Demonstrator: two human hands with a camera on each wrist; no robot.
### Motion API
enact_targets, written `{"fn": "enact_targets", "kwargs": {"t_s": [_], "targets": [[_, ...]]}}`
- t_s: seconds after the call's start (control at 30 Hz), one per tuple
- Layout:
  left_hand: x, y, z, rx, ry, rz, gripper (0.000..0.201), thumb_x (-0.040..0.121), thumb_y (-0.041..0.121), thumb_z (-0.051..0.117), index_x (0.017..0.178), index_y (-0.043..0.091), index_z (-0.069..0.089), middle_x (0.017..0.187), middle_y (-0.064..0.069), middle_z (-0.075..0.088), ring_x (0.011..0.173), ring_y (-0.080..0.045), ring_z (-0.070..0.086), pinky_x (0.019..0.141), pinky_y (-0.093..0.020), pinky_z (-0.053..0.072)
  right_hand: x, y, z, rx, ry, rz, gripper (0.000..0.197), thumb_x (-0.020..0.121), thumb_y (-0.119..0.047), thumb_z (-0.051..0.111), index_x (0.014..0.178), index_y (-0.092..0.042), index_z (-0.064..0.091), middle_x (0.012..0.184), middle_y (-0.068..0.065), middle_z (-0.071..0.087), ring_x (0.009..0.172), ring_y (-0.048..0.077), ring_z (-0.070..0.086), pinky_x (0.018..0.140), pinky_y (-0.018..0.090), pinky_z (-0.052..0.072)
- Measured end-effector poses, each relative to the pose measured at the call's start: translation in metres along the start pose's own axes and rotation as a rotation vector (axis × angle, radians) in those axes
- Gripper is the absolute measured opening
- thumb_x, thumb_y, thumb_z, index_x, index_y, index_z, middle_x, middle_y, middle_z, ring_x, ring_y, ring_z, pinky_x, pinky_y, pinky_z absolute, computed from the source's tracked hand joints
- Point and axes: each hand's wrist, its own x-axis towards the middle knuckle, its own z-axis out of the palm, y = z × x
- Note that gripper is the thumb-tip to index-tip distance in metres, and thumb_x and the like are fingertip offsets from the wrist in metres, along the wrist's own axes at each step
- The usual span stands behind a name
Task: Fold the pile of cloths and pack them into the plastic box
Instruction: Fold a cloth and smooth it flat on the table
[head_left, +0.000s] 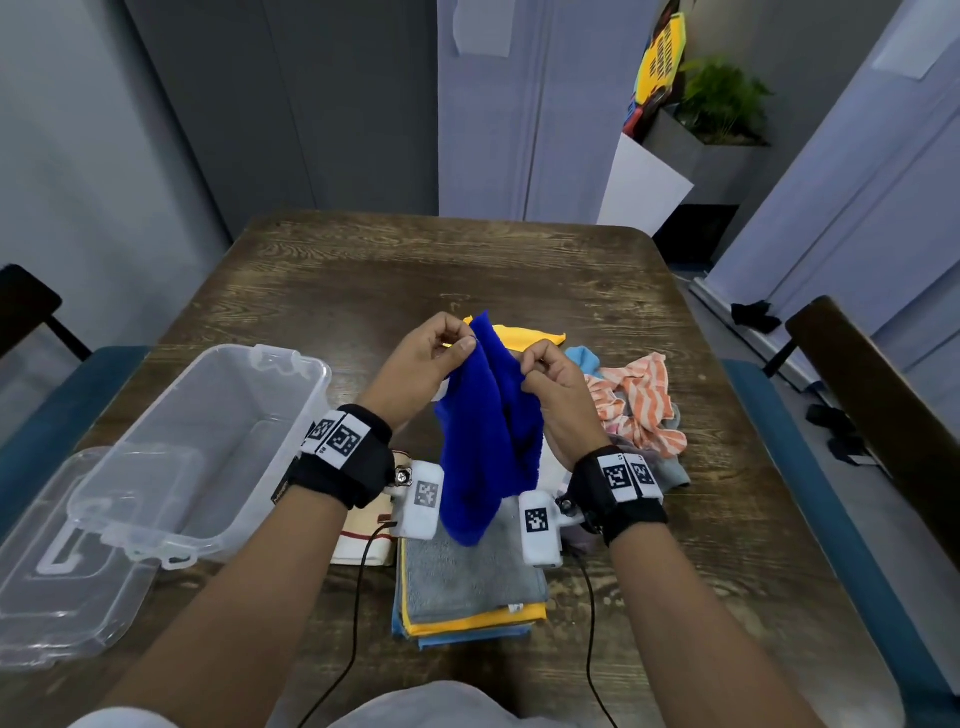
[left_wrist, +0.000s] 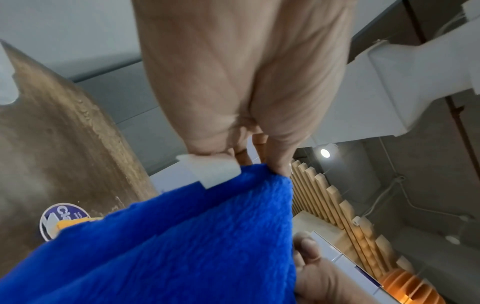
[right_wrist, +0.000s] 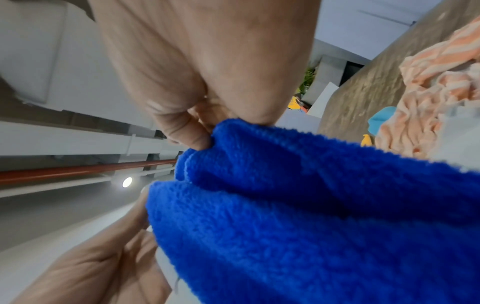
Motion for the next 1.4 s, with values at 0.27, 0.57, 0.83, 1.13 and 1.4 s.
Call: {"fn": "enact_targets", "kwargs": {"t_s": [0.27, 0.57, 0.83, 1.13, 1.4], "targets": [[0.006, -0.006, 0.005, -0.142, -0.008, 0.019, 0.007, 0.104, 0.009, 0.048, 0.105, 0.008, 0.055, 0.122, -0.014, 0.069, 0.109, -0.025, 0.066, 0.097, -0.034, 0.052, 0.0, -0.007, 0.006, -0.191, -0.068, -0.01, 0.034, 0.077, 0.01, 0.04, 0.08, -0.019, 0.056, 0.103, 0.04, 0.058, 0.092, 0.032, 0.054, 0.076, 0.04, 0.039], [0.009, -0.001, 0.0, -0.112, 0.138, 0.111, 0.01, 0.108, 0.013, 0.039, 0.108, 0.007, 0.046, 0.103, -0.014, 0.075, 0.101, -0.025, 0.071, 0.093, -0.037, 0.054, 0.005, -0.009, -0.005, -0.666, -0.112, -0.039, 0.042, 0.084, 0.013, 0.036, 0.088, -0.016, 0.065, 0.099, 0.005, 0.069, 0.095, 0.02, 0.061, 0.087, 0.036, 0.047], [0.016, 0.035, -0.039, 0.16, 0.362, 0.3, 0.007, 0.107, 0.016, 0.043, 0.106, 0.011, 0.049, 0.094, 0.0, 0.077, 0.091, -0.014, 0.071, 0.093, -0.037, 0.052, 0.001, 0.006, -0.03, -1.183, -0.316, 0.204, 0.028, 0.1, -0.017, 0.053, 0.126, -0.02, 0.061, 0.118, 0.003, 0.067, 0.104, 0.02, 0.062, 0.089, 0.035, 0.05], [0.016, 0.003, -0.07, 0.383, 0.792, 0.153, 0.007, 0.105, 0.023, 0.044, 0.105, 0.025, 0.051, 0.086, 0.018, 0.061, 0.087, -0.002, 0.056, 0.09, -0.031, 0.047, 0.005, -0.024, -0.03, -0.526, 0.013, -0.141, 0.014, 0.098, -0.015, 0.06, 0.088, -0.02, 0.052, 0.085, 0.01, 0.061, 0.082, 0.026, 0.061, 0.069, 0.031, 0.046], [0.015, -0.015, -0.056, 0.223, 0.845, 0.077, 0.013, 0.107, 0.018, 0.039, 0.114, 0.012, 0.048, 0.093, 0.015, 0.052, 0.086, 0.004, 0.052, 0.074, -0.003, 0.037, 0.013, -0.043, -0.02, -0.153, 0.221, -0.211, 0.036, 0.089, 0.014, 0.051, 0.108, -0.016, 0.052, 0.101, 0.012, 0.069, 0.089, 0.02, 0.066, 0.07, 0.03, 0.052]]}}
